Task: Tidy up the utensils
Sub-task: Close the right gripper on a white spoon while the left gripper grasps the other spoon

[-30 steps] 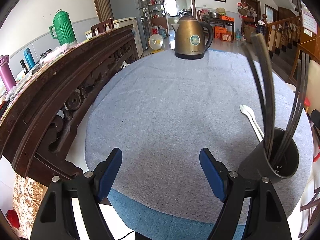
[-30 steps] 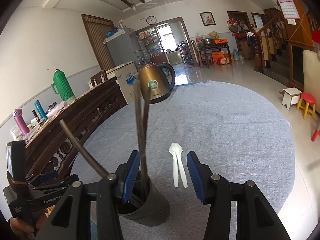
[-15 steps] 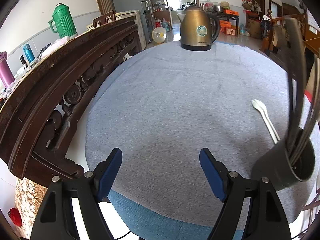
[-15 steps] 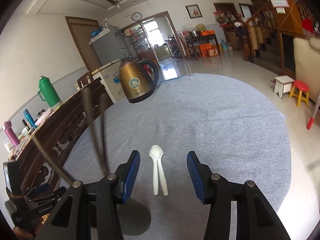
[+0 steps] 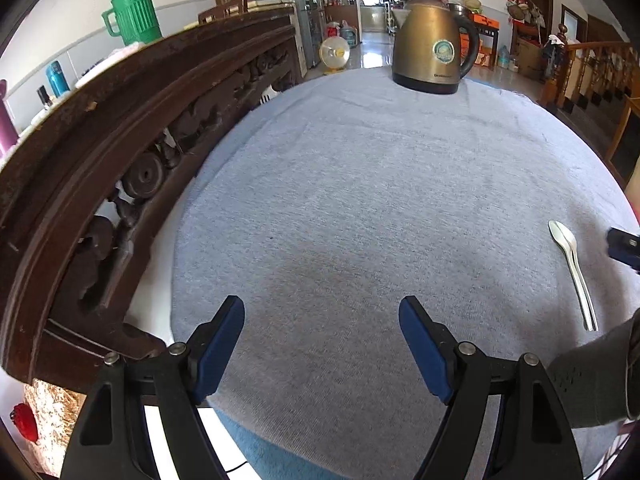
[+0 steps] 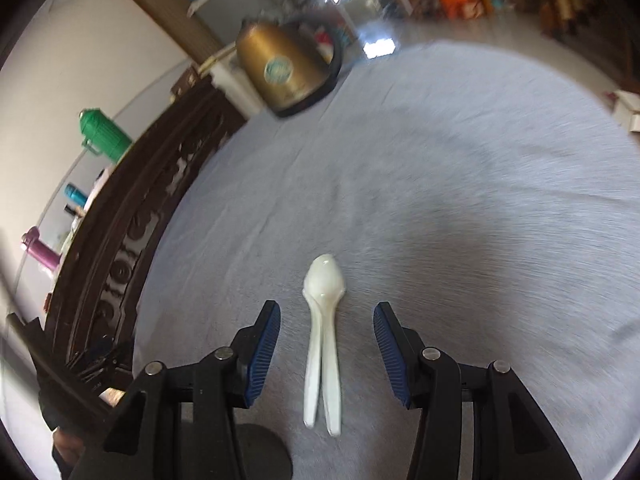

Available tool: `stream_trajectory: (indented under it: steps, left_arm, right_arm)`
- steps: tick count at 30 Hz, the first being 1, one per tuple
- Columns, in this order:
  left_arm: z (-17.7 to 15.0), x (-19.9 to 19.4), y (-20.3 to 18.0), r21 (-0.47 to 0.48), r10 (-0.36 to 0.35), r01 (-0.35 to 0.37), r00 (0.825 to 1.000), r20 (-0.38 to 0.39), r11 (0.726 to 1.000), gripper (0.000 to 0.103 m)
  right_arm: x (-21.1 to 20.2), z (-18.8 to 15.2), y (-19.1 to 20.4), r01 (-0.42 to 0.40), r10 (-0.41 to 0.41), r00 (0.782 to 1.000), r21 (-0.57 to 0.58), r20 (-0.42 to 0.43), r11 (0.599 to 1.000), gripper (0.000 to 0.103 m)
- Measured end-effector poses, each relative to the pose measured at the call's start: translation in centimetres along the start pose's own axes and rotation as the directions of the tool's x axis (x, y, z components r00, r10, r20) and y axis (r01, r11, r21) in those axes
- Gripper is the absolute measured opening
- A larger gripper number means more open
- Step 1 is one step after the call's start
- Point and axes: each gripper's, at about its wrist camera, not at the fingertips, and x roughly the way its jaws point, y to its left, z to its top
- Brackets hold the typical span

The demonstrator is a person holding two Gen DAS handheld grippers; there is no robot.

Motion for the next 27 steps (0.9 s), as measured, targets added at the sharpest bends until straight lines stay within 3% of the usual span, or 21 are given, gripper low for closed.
stream_trajectory:
  steps: [3,8,10,13,14,16,20,24,26,27]
  left_arm:
    - [0.4,1.0,-0.3,0.009,-0.01,0.01,1.0,-0.017,1.0,0.08]
    - [1.3,2.3,-1.1,0.019,-0.065,0.066,0.997,-0.028,0.998,0.08]
    - [2.0,2.9,-1.8,0.041,-0.11,0.11,0.994,-0.011,0.993,0.08]
    - [3.2,3.6,-2.9,0.074,-0.165,0.164,0.986,0.006,0.984,0.075]
    - [3.6,3.8,-3.3,0.085,-0.192,0.191,0.981,0.011,0.978,0.067]
    - [4.7,4.5,-4.3,0.11,-0.252,0.25,0.968,0.008,0.962,0.059]
    - [6.3,6.0,-6.8,0.137,-0.355,0.356,0.934,-0.035,0.924,0.053]
    - [7.1,6.8,-8.5,0.135,-0.371,0.375,0.927,-0.055,0.917,0.052]
    - [7.1,6.7,-8.6,0.129,-0.378,0.382,0.924,-0.051,0.915,0.052]
    - [7.1,6.6,-8.6,0.131,-0.38,0.383,0.924,-0.049,0.914,0.052]
  right_arm:
    - [3.3,0.9,-0.1,-0.035,0.037,0.997,0.023,-0.069,0.999,0.051]
    - [6.3,1.7,0.6,0.003,-0.003,0.996,0.009,-0.093,1.0,0.043]
    - [6.6,1.9,1.0,0.017,-0.017,0.995,-0.006,-0.096,1.0,0.028]
    - [7.0,2.0,1.6,0.038,-0.041,0.995,-0.037,-0.089,0.999,0.026]
    - [7.0,1.9,1.8,0.04,-0.044,0.995,-0.046,-0.085,0.998,0.024]
    - [6.5,2.0,1.8,0.041,-0.045,0.997,-0.062,-0.056,0.997,0.003]
    - [5.6,2.1,0.5,0.101,-0.104,0.994,-0.062,-0.045,0.993,0.004]
    - [4.7,1.9,0.7,0.015,-0.022,0.996,-0.081,-0.081,0.997,0.009]
    - [4.8,1.9,0.9,0.004,-0.015,0.995,-0.101,-0.101,0.995,0.03]
    - [5.0,1.9,1.2,0.013,-0.025,0.994,-0.116,-0.105,0.993,0.049]
